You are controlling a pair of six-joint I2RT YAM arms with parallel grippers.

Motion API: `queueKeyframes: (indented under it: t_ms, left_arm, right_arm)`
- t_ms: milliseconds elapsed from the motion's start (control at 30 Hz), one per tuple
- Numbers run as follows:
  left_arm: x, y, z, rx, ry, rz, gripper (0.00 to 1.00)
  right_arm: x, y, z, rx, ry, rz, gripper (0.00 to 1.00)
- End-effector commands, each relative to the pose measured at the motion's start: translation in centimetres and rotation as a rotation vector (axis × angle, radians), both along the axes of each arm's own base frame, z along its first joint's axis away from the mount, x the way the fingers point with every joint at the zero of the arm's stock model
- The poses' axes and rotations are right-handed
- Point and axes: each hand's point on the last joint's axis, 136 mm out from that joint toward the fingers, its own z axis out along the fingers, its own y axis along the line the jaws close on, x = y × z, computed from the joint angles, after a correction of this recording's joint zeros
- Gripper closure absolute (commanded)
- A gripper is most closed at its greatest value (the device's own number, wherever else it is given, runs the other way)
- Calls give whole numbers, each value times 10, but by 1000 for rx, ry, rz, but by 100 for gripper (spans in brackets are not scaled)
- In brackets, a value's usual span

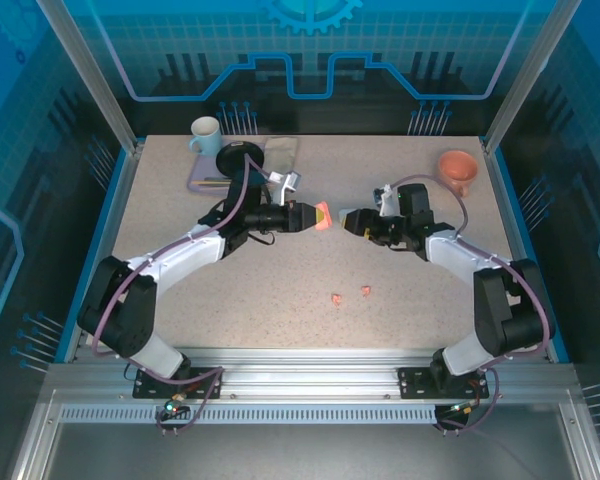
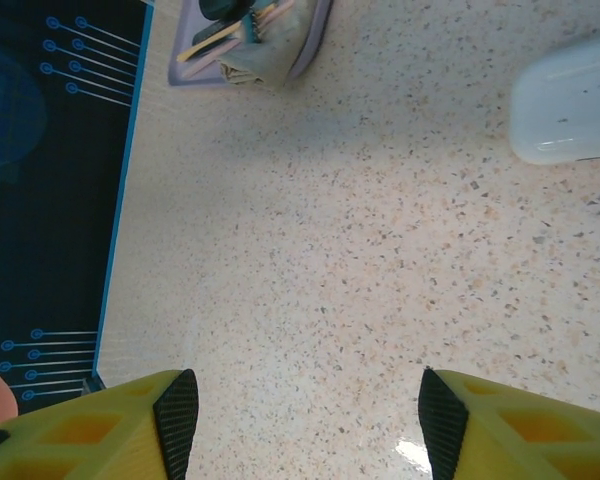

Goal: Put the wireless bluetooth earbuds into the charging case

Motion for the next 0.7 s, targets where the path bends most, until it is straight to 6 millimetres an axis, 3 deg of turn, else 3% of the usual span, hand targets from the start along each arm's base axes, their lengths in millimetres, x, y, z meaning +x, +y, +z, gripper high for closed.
queueKeyframes:
  t_ms: [0,167,300,467,667]
  left_arm:
    - [-3,-1,24,-37,-67,-26,100]
    - [-5,-1,24,-41,-65,-49,100]
    - [-6,-2,27,-44,-71,-59,100]
    - [-5,-3,31,-56,-76,-67,100]
    - [-4,-5,34,-66,-76,-71,100]
  right_arm:
    - [-10,3,31,60,-56,41,37]
    - [-23,14,58,126,-127,133,38]
    - [-27,22,73,178,-163,203,46]
    - [-27,28,74,200,-159,239,58]
    - [-22,34,82,211,-173,263,61]
